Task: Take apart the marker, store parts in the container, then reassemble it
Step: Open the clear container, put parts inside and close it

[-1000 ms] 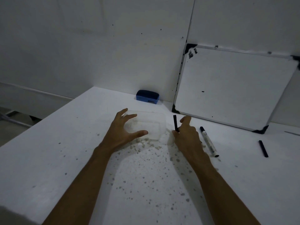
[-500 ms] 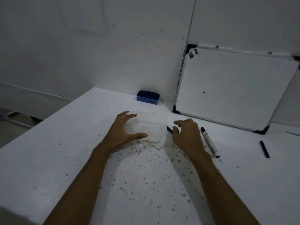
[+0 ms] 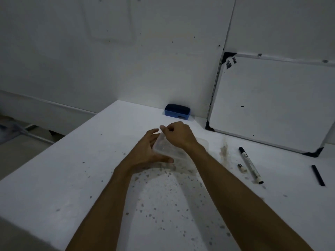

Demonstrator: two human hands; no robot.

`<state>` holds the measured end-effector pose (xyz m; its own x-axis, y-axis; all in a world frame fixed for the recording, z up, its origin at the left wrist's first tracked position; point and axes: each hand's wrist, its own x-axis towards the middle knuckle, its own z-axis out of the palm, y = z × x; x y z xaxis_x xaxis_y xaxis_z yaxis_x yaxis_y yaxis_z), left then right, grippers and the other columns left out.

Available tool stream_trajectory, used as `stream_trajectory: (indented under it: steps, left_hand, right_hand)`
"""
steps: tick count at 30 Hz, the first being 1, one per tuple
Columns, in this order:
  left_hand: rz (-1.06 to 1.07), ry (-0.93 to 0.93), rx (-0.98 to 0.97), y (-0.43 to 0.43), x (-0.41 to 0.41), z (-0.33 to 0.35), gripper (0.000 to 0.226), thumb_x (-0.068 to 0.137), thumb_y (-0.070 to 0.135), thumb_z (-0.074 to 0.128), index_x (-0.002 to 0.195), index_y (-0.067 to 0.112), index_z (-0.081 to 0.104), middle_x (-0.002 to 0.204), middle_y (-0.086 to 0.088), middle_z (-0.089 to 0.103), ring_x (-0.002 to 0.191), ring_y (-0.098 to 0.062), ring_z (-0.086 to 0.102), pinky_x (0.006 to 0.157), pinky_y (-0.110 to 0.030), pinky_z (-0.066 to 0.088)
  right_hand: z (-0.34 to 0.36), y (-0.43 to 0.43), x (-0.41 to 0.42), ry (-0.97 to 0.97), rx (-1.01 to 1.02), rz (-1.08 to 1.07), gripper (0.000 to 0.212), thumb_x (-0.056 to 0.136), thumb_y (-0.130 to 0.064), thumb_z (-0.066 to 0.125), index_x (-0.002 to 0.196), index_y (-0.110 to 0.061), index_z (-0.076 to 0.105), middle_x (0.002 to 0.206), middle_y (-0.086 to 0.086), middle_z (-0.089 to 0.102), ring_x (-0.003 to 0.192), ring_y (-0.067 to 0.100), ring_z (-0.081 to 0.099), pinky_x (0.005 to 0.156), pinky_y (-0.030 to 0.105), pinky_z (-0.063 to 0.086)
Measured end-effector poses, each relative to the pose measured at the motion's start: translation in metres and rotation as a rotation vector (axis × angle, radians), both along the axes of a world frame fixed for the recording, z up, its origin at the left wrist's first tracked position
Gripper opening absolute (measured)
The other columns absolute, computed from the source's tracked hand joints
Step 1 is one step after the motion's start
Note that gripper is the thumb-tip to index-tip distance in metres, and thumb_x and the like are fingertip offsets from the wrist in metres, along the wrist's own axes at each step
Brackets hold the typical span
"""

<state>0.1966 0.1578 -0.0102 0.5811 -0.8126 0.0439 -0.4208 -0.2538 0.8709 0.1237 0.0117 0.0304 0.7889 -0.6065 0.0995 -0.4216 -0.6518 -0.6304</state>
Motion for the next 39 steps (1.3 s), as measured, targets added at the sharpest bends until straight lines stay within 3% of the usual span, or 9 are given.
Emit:
stream_trajectory:
  steps: [3,8,14,18,21,28,34,36,39]
  left_hand:
    - [0.016,-0.005,-0.030,-0.002,-0.002,0.002,0.115,0.055,0.040,0.095,0.151,0.022,0.036,0.149,0.005,0.045,0.131,-0.009,0.046,0.099,-0.006,0.040]
    - [0.063,0.007,0.063,-0.004,-0.004,0.004,0.093,0.071,0.055,0.080,0.149,0.028,0.036,0.151,0.003,0.046,0.127,-0.013,0.049,0.114,-0.036,0.035]
    - [0.003,0.052,-0.040,-0.002,-0.005,0.003,0.087,0.058,0.033,0.097,0.132,0.038,0.052,0.128,0.019,0.061,0.115,0.009,0.059,0.092,-0.006,0.046]
    - [0.073,0.074,-0.029,-0.009,-0.007,0.006,0.134,0.038,0.084,0.079,0.144,0.009,0.043,0.131,-0.002,0.056,0.124,-0.020,0.057,0.107,-0.026,0.042]
    - [0.018,-0.036,0.037,-0.003,-0.013,0.011,0.114,0.046,0.082,0.077,0.142,0.028,0.044,0.125,0.023,0.055,0.109,0.001,0.059,0.098,-0.015,0.045]
    - [0.003,-0.025,-0.039,-0.002,-0.020,0.013,0.099,0.058,0.056,0.088,0.145,0.031,0.046,0.141,0.012,0.056,0.124,-0.010,0.058,0.110,-0.034,0.046]
    - [-0.079,0.010,-0.075,-0.008,-0.027,0.009,0.067,0.067,0.021,0.093,0.120,0.040,0.057,0.120,0.029,0.058,0.108,0.021,0.056,0.091,-0.004,0.044]
    - [-0.082,0.027,-0.035,-0.010,-0.028,0.008,0.063,0.066,0.035,0.092,0.118,0.040,0.057,0.122,0.025,0.060,0.112,0.013,0.059,0.095,-0.008,0.046]
    - [-0.037,0.012,0.087,-0.013,-0.026,0.005,0.104,0.042,0.094,0.066,0.132,0.047,0.042,0.140,0.013,0.054,0.129,-0.010,0.053,0.114,-0.038,0.041]
  right_hand:
    - [0.003,-0.005,0.005,-0.026,0.065,-0.025,0.045,0.095,-0.056,0.059,0.109,-0.018,0.079,0.107,0.000,0.077,0.091,0.017,0.068,0.087,0.036,0.057]
    - [0.011,-0.014,0.004,-0.043,0.192,0.038,0.038,0.096,-0.049,0.062,0.105,-0.017,0.080,0.107,-0.001,0.076,0.097,0.017,0.068,0.093,0.042,0.057]
    - [0.009,-0.017,0.005,-0.056,0.245,0.041,0.035,0.097,-0.046,0.060,0.099,-0.017,0.080,0.101,-0.006,0.074,0.098,0.018,0.067,0.096,0.045,0.055]
    - [0.017,-0.020,0.003,-0.072,0.355,0.073,0.036,0.100,-0.039,0.060,0.104,-0.008,0.078,0.102,-0.004,0.068,0.097,0.017,0.063,0.089,0.035,0.051]
    - [0.017,-0.022,0.003,-0.088,0.376,0.100,0.034,0.099,-0.038,0.063,0.106,-0.007,0.078,0.100,-0.003,0.069,0.093,0.012,0.061,0.084,0.031,0.047]
    - [0.011,-0.026,0.015,-0.099,0.106,0.039,0.039,0.095,-0.036,0.059,0.076,-0.005,0.070,0.071,0.003,0.062,0.070,0.019,0.059,0.077,0.041,0.056]
    - [0.001,-0.033,0.019,-0.057,-0.080,-0.030,0.063,0.094,-0.062,0.055,0.053,-0.015,0.052,0.049,-0.001,0.046,0.047,0.015,0.044,0.059,0.031,0.045]
    - [-0.001,-0.036,0.020,-0.043,-0.056,-0.035,0.069,0.092,-0.069,0.053,0.058,-0.009,0.062,0.053,0.004,0.054,0.051,0.016,0.050,0.061,0.033,0.047]
    - [-0.002,-0.037,0.019,-0.044,-0.028,-0.025,0.075,0.088,-0.075,0.050,0.062,-0.007,0.067,0.056,0.005,0.060,0.054,0.017,0.056,0.064,0.032,0.051]
